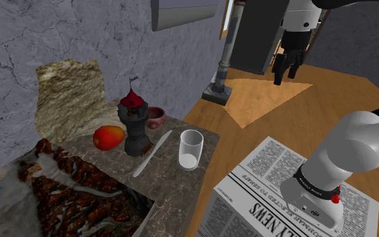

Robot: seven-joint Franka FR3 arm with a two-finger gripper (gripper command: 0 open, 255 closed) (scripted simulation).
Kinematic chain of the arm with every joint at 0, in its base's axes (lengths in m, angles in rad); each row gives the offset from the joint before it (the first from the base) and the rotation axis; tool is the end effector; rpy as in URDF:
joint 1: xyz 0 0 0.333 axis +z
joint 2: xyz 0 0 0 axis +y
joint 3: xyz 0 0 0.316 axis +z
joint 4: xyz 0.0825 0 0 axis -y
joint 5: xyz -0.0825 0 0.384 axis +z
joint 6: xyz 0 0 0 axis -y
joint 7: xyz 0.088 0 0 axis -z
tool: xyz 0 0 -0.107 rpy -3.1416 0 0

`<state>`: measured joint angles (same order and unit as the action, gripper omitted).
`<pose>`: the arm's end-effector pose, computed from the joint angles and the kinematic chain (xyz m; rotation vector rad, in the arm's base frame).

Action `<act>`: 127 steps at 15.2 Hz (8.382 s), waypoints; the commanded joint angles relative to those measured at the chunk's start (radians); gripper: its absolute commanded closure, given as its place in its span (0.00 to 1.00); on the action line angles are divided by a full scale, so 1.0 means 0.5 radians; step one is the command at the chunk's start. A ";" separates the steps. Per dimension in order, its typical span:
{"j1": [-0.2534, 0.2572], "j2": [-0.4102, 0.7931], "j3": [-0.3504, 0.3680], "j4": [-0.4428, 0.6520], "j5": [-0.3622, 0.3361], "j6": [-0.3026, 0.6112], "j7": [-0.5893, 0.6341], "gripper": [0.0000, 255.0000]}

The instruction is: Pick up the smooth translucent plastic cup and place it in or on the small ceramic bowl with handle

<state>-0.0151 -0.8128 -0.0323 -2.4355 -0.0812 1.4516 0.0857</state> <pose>0.2828 -0.0252 0.5522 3.0627 -0.1897 -0.2613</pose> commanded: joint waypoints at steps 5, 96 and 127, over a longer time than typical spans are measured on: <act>0.085 0.034 0.134 -0.111 0.129 0.200 0.121 0.00; 0.222 1.732 0.832 1.433 0.052 0.689 0.673 1.00; 0.222 2.308 0.769 1.680 -0.156 0.983 0.660 1.00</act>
<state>0.0958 0.3413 0.3523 -1.5948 -0.1590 1.9415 0.4153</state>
